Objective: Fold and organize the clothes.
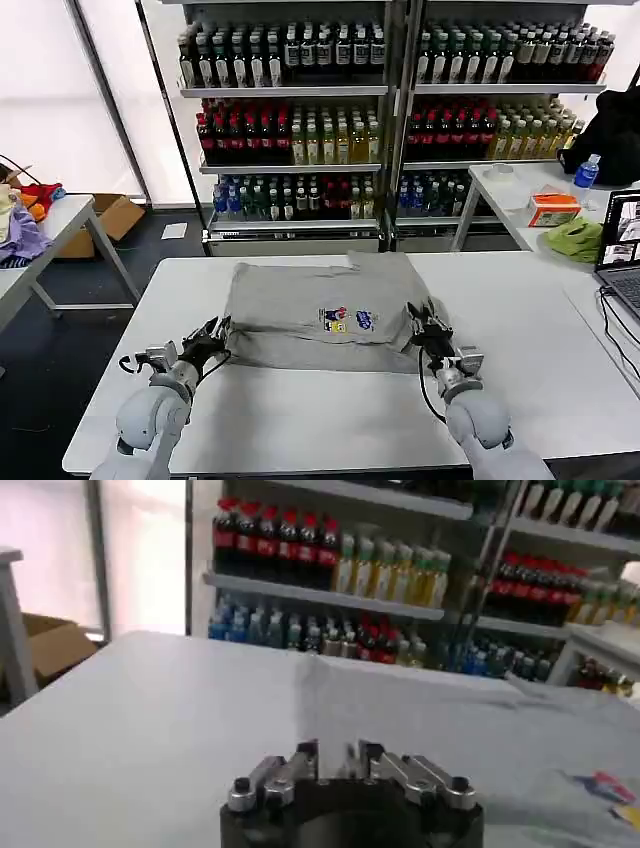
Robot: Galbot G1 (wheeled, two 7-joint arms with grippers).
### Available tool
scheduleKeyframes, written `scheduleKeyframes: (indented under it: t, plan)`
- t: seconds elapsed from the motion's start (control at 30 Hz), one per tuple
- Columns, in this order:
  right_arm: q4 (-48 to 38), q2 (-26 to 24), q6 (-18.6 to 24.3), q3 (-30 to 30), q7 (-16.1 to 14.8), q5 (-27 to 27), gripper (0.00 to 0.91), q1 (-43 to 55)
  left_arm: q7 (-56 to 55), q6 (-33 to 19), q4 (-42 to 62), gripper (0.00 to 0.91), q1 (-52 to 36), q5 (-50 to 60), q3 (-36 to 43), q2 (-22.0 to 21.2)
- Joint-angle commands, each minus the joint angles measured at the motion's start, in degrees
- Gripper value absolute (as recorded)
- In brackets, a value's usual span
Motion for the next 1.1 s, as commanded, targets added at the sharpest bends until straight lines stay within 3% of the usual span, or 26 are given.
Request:
scheduleKeyframes:
  t: [0.03,0.13,0.23,0.3,0.43,0.47,0.5,0.53,0.6,0.63,0.67,0.73,1.1]
  plan:
    - [0.55,-0.11,-2.47,-0.97,0.05,-0.03,0.907,2.33,-0.37,0.12,-2.50,0.907,1.56,0.98,-1.62,-0.33]
    - [7.06,-0.89,-6.56,0.97,4.07,-0.18,0.907,-4.83,-0.87,0.17,-6.53,0.907,4.73,1.00,-2.93,0.25]
    - [10.84,-0.91,-6.49,2.55,6.56,-0.27,0.907,-9.80,-1.17,0.61,-8.26,0.907,8.14,1.05,-3.25,0.61]
    - [12.68,-0.89,-8.76,2.95,8.15,-0.70,0.907,-12.52,-1.41,0.76,-8.90,0.907,10.07,1.13,-2.95,0.76]
    - [14.74,0.12,-11.63,2.49,12.65,-5.25,0.907,-17.12,-1.23,0.22,-9.61,0.907,13.96,1.80,-0.51,0.05]
    - [14.57,0.31,-12.37,2.27,13.96,-5.47,0.796,-17.20,-1.08,0.09,-9.20,0.907,13.96,2.18,-0.19,-0.15]
    - [13.83,1.25,-13.08,1.91,15.30,-5.44,0.514,-16.98,-0.95,-0.34,-8.49,0.907,13.68,2.64,0.19,-0.41]
    - [13.26,1.67,-13.05,1.39,15.72,-5.48,0.000,-16.65,-0.97,-0.58,-7.57,0.907,13.13,2.86,0.58,-0.74]
    - [12.88,2.25,-13.22,0.85,17.34,-5.81,0.000,-16.27,-0.72,-1.00,-5.91,0.907,12.08,2.88,1.11,-1.21]
    - [12.97,2.57,-13.96,0.78,18.20,-5.63,0.000,-16.07,-0.75,-0.94,-5.58,0.836,11.59,2.88,1.35,-1.46]
    - [13.07,2.81,-14.75,0.74,18.80,-5.31,0.000,-15.91,-0.60,-0.94,-5.47,0.423,11.46,2.86,1.50,-1.65]
    - [13.06,2.72,-14.42,0.58,18.69,-3.90,0.000,-15.58,-0.13,-0.76,-4.96,0.010,10.47,2.56,1.97,-1.88]
    - [11.87,2.39,-14.15,-0.14,18.15,-1.90,0.000,-14.13,-0.04,-0.82,-2.76,0.010,9.23,2.02,2.41,-1.87]
